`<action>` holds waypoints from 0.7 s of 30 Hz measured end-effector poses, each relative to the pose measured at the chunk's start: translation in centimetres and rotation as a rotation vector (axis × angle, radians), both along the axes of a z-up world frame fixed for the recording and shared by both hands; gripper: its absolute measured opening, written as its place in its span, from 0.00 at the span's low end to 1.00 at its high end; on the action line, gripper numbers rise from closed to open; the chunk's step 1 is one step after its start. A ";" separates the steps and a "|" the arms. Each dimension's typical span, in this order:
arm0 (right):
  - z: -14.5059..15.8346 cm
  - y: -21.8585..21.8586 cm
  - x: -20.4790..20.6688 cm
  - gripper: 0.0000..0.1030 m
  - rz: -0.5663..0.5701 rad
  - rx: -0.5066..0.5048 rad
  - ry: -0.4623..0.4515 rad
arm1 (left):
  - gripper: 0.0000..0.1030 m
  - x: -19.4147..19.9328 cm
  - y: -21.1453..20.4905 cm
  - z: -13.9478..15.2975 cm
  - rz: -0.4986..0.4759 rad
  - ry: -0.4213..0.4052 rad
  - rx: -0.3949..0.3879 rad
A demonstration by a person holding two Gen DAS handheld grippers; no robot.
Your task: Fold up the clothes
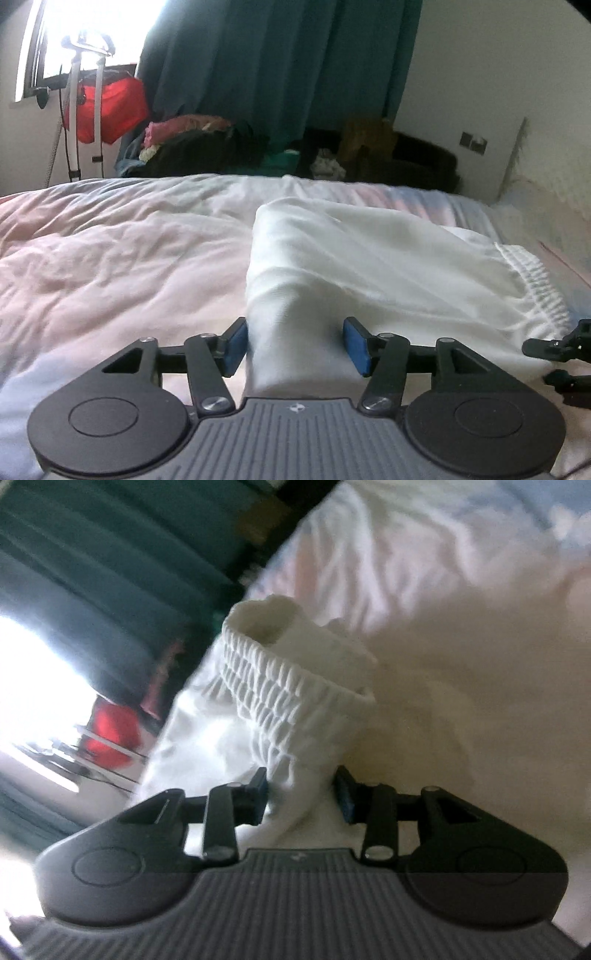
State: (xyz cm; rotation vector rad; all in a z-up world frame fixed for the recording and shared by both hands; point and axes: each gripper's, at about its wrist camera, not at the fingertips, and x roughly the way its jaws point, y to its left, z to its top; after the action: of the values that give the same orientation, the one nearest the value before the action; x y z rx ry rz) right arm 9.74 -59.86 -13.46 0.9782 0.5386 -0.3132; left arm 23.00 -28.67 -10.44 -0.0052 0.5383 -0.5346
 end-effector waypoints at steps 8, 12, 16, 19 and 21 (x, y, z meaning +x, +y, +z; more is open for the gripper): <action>10.1 2.4 -5.2 0.40 0.066 -0.187 0.022 | 0.71 -6.1 2.8 7.7 -0.030 -0.051 0.001; 15.4 6.1 -8.0 0.67 0.111 -0.327 -0.046 | 0.84 -9.5 4.4 11.5 -0.040 -0.085 -0.005; 19.4 9.4 -10.2 0.92 0.127 -0.457 -0.121 | 1.00 -13.4 6.4 15.2 -0.042 -0.130 -0.022; 22.0 11.6 -11.7 0.92 0.145 -0.538 -0.173 | 1.00 -15.6 7.9 17.3 -0.035 -0.154 -0.035; 23.3 12.8 -12.8 0.92 0.164 -0.571 -0.202 | 1.00 -16.9 8.7 18.4 -0.024 -0.170 -0.034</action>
State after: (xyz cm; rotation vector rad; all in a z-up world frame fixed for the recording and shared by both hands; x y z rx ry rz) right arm -3.06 -47.01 9.82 0.4028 0.3128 -0.2003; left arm 6.13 -19.95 8.00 0.0141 0.3640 -0.5618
